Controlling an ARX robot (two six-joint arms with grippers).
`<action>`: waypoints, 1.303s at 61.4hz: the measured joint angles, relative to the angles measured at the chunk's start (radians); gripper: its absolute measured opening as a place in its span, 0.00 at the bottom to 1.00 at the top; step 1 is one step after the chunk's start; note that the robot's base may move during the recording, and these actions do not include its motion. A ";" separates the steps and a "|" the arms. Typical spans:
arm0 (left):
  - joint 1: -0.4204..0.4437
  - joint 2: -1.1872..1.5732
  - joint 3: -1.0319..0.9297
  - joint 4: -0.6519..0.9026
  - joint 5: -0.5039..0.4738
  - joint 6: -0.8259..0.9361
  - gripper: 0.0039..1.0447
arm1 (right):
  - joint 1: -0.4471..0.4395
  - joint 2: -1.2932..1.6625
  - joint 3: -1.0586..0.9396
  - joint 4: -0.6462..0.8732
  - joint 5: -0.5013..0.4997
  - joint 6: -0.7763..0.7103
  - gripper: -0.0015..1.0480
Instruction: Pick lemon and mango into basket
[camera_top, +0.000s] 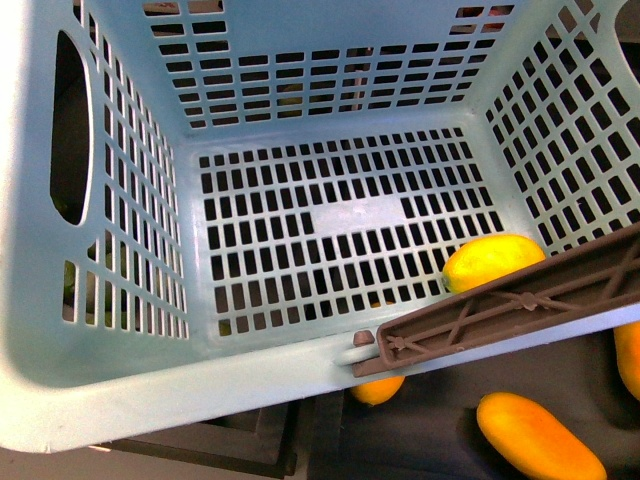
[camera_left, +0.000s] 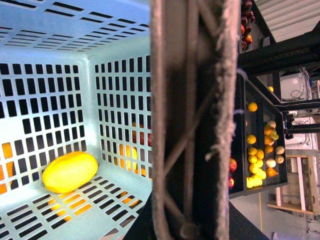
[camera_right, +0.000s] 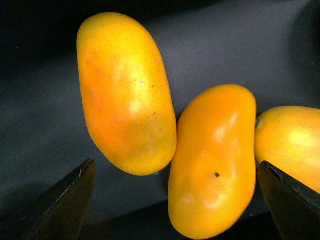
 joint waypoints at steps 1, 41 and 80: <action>0.000 0.000 0.000 0.000 0.000 0.000 0.04 | 0.002 0.005 0.005 0.000 0.000 0.005 0.92; 0.000 0.000 0.000 0.000 0.000 0.000 0.04 | 0.087 0.190 0.164 -0.027 -0.008 0.163 0.92; 0.000 0.000 0.000 0.000 0.000 0.000 0.04 | 0.081 0.267 0.247 -0.032 0.039 0.199 0.65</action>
